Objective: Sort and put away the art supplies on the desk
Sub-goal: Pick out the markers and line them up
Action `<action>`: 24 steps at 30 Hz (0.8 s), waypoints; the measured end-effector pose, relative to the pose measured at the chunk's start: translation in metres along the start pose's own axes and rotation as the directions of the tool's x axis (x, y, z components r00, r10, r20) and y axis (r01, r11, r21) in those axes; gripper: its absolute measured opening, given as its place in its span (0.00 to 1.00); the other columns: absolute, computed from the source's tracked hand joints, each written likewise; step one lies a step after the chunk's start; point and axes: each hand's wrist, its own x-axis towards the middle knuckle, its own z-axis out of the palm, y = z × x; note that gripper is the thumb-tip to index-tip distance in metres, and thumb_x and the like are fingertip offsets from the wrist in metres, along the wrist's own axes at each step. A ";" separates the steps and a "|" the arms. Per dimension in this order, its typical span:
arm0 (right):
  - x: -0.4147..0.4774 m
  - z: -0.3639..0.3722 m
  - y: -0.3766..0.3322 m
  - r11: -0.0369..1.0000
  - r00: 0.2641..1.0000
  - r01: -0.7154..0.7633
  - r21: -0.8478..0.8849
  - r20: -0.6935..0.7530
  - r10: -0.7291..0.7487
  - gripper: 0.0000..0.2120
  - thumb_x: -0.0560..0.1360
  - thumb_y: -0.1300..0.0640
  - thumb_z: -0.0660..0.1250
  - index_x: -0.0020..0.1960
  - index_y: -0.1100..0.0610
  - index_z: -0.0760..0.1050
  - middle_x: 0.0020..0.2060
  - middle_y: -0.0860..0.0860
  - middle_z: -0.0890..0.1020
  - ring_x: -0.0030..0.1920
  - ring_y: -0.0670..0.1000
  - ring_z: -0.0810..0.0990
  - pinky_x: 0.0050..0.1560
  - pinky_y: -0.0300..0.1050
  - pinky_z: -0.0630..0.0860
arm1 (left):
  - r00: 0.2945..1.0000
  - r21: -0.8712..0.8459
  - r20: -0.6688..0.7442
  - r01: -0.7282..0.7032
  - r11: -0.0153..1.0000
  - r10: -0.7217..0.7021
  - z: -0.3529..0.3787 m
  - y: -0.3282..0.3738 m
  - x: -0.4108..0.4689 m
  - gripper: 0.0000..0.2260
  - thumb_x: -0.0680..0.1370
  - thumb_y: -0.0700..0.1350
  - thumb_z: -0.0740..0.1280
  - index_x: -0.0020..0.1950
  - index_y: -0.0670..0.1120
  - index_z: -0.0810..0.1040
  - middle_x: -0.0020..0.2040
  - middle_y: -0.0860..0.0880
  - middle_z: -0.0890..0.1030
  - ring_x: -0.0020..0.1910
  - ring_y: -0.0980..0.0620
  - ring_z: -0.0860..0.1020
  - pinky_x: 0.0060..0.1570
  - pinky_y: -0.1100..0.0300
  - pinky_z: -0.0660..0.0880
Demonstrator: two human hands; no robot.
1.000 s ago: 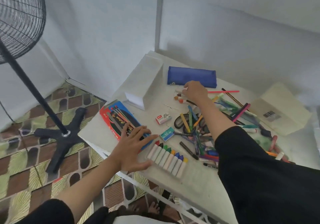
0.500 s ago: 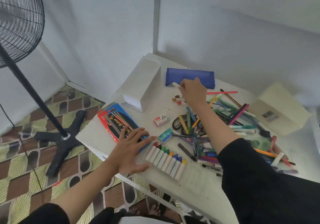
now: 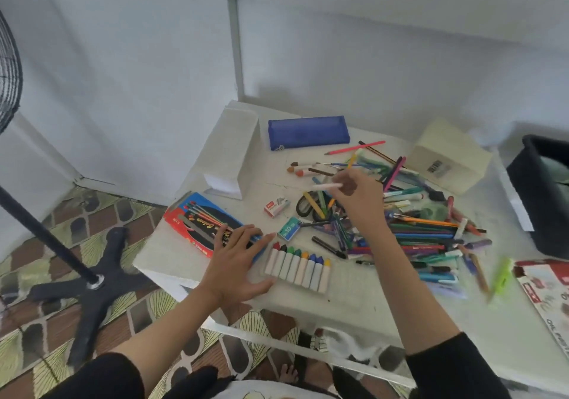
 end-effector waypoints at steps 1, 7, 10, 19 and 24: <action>-0.011 -0.001 0.004 1.000 1.000 -0.023 -0.003 -0.019 0.023 0.06 0.71 0.64 0.72 0.47 0.59 0.80 0.39 0.49 0.81 0.37 0.41 0.78 0.40 0.27 0.74 | 1.000 0.006 -0.006 -0.003 1.000 0.003 0.001 0.000 0.000 0.34 0.70 0.70 0.57 0.71 0.53 0.67 0.62 0.51 0.72 0.67 0.50 0.65 0.71 0.41 0.48; -0.070 -0.012 0.018 0.984 0.979 -0.173 -0.049 -0.114 0.166 0.04 0.72 0.63 0.71 0.45 0.57 0.81 0.36 0.48 0.81 0.36 0.40 0.77 0.40 0.29 0.75 | 0.999 0.029 -0.040 -0.021 0.999 0.022 0.002 -0.003 0.001 0.35 0.68 0.69 0.59 0.70 0.52 0.70 0.61 0.50 0.72 0.66 0.50 0.66 0.68 0.38 0.53; -0.095 -0.014 0.018 0.977 0.968 -0.212 -0.040 -0.144 0.204 0.03 0.72 0.62 0.71 0.45 0.58 0.82 0.35 0.49 0.82 0.36 0.42 0.79 0.38 0.27 0.73 | 0.998 0.033 -0.059 -0.032 0.999 0.034 0.002 -0.003 0.001 0.34 0.68 0.69 0.60 0.68 0.51 0.72 0.60 0.50 0.72 0.65 0.50 0.66 0.68 0.37 0.55; -0.132 -0.004 0.007 0.957 0.949 -0.279 -0.076 -0.173 0.263 0.04 0.70 0.63 0.73 0.39 0.59 0.79 0.34 0.51 0.81 0.32 0.40 0.77 0.36 0.26 0.72 | 0.997 0.017 -0.061 -0.045 0.999 0.046 0.002 -0.004 0.002 0.34 0.67 0.69 0.59 0.67 0.51 0.73 0.59 0.49 0.72 0.63 0.48 0.68 0.66 0.37 0.56; -0.140 -0.001 -0.002 0.957 0.954 -0.250 -0.145 -0.209 0.217 0.05 0.69 0.66 0.73 0.37 0.62 0.77 0.34 0.54 0.80 0.32 0.46 0.76 0.34 0.27 0.71 | 0.997 0.025 -0.059 -0.050 0.998 0.052 0.002 -0.005 0.003 0.35 0.68 0.70 0.58 0.67 0.50 0.73 0.59 0.49 0.73 0.63 0.48 0.69 0.65 0.37 0.57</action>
